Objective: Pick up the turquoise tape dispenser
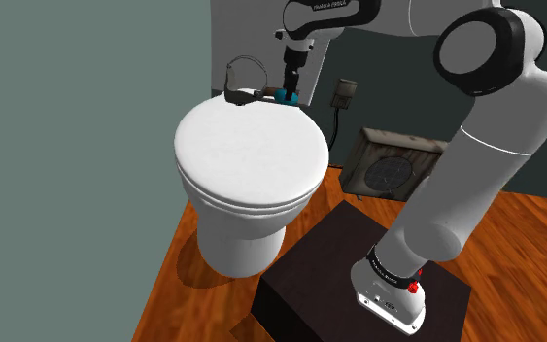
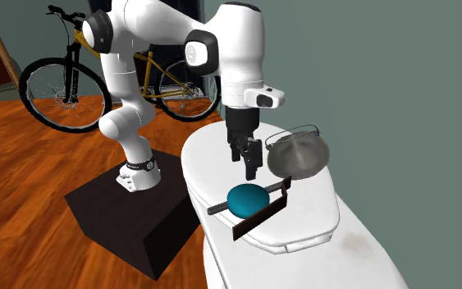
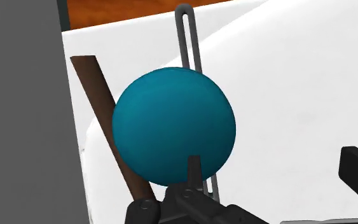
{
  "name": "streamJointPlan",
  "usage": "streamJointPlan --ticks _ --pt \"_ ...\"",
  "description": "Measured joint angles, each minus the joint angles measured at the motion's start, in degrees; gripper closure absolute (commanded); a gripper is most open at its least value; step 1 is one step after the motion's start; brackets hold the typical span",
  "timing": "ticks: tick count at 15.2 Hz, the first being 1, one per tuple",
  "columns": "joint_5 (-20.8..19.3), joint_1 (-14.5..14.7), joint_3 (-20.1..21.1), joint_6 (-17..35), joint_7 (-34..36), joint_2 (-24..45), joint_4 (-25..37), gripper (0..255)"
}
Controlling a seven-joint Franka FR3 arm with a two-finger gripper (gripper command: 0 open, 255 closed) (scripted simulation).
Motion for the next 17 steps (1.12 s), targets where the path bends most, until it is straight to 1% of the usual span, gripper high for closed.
streamJointPlan --ticks 2,4,5,7,12,13,17 --pt "1.94 -0.48 0.12 0.17 -4.59 3.72 3.97 0" --pt "3.83 -0.98 0.6 -0.7 -8.27 7.82 9.22 0" --pt "4.32 -1.15 0.75 -0.59 -9.13 8.88 10.23 0" --pt "4.71 -1.28 0.89 0.42 -9.84 9.71 10.09 0" --pt "5.09 -1.31 1.03 3.74 -10.23 10.49 7.54 0" --pt "5.06 -1.27 1.05 4.04 -10.2 10.41 7.15 255" --pt "5.03 -1.21 1.06 4.34 -10.16 10.29 6.78 255"
